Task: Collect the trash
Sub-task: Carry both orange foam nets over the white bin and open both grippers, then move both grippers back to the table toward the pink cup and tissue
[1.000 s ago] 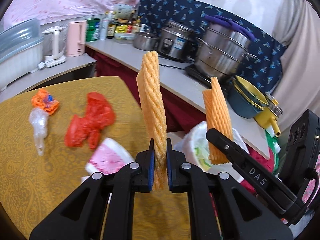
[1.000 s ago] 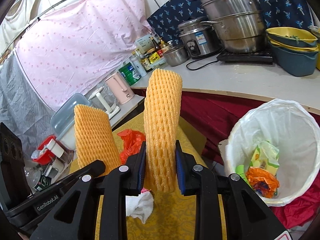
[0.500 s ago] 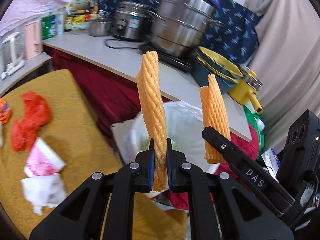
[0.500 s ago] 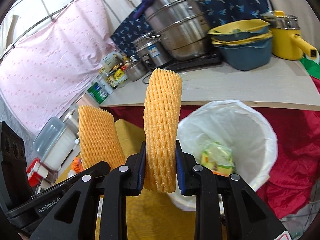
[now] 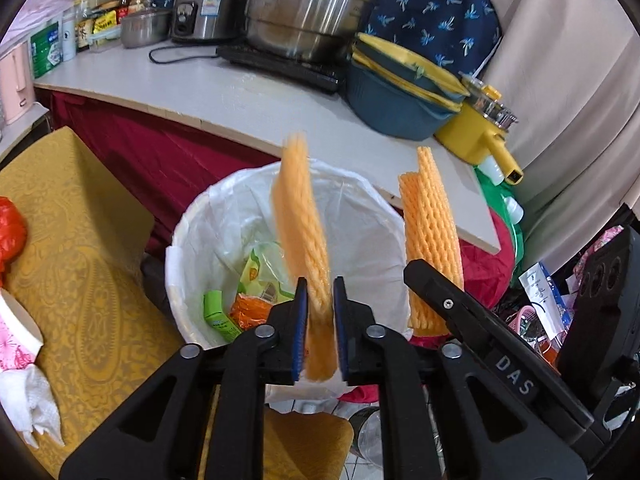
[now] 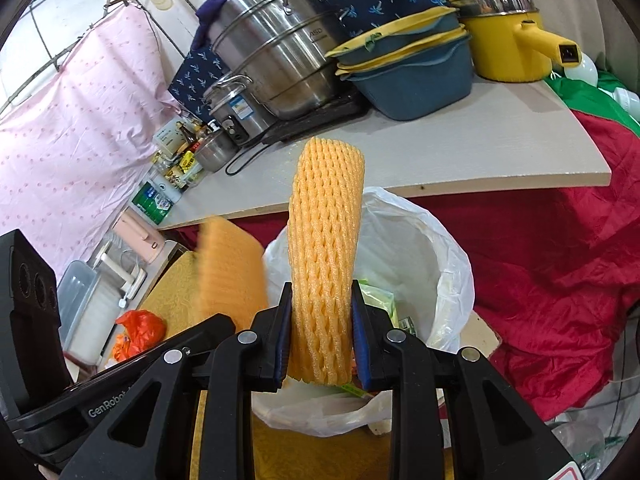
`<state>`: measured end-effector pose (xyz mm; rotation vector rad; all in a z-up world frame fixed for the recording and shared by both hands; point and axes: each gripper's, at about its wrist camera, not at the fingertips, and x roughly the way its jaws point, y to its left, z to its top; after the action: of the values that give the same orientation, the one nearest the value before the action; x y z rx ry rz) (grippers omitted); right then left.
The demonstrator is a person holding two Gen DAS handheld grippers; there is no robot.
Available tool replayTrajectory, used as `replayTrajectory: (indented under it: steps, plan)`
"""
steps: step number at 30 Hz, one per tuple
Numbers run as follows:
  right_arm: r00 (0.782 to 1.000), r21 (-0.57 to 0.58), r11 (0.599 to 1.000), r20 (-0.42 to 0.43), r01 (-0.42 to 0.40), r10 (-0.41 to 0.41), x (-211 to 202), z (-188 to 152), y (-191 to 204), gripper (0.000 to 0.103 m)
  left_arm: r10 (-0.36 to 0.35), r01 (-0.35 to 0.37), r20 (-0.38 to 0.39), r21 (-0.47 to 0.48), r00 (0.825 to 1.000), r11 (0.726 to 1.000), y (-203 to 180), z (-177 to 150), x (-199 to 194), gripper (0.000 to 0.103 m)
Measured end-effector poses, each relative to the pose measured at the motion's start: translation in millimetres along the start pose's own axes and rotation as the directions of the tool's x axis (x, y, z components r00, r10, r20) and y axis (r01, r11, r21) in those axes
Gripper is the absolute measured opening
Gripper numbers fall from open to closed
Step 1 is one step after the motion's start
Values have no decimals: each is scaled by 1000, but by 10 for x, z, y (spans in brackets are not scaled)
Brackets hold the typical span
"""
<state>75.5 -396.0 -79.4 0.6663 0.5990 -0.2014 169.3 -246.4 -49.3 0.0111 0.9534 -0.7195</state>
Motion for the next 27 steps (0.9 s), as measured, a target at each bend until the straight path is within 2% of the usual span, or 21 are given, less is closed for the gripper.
replayTrajectory:
  steps: [1, 2, 4, 5, 6, 7, 8, 11, 27]
  plan:
    - [1000, 3, 1000, -5, 3, -3, 31, -5, -19, 26, 4, -4, -4, -4, 1000, 1000, 17, -2, 28, 27]
    - [1000, 6, 1000, -10, 4, -4, 59, -10, -28, 27, 9, -9, -4, -12, 1000, 1000, 41, 3, 54, 30]
    - [1000, 11, 1000, -18, 8, -8, 118, -14, -39, 29, 13, -13, -1, -22, 1000, 1000, 87, 4, 73, 47]
    - [1000, 14, 1000, -19, 7, -7, 135, -18, -40, 32, 19, -19, 3, -28, 1000, 999, 99, 13, 78, 52]
    - [1000, 17, 1000, -19, 7, -7, 155, -19, -36, 36, 32, -32, 11, -38, 999, 999, 129, 18, 70, 62]
    - [1000, 22, 1000, -16, 12, -12, 165, -19, -30, 43, 42, -42, 17, -45, 999, 998, 154, 31, 66, 67]
    - [1000, 26, 1000, -12, 11, -11, 170, -20, -22, 48, 50, -48, 26, -55, 998, 997, 195, 40, 45, 69]
    - [1000, 24, 1000, -7, 6, -6, 183, -15, 12, 52, 66, -64, 32, -73, 997, 995, 309, 70, -5, 71]
    - [999, -24, 999, -1, -33, 33, 92, -43, 363, 55, 127, -113, 106, -128, 986, 985, 601, 55, -470, 72]
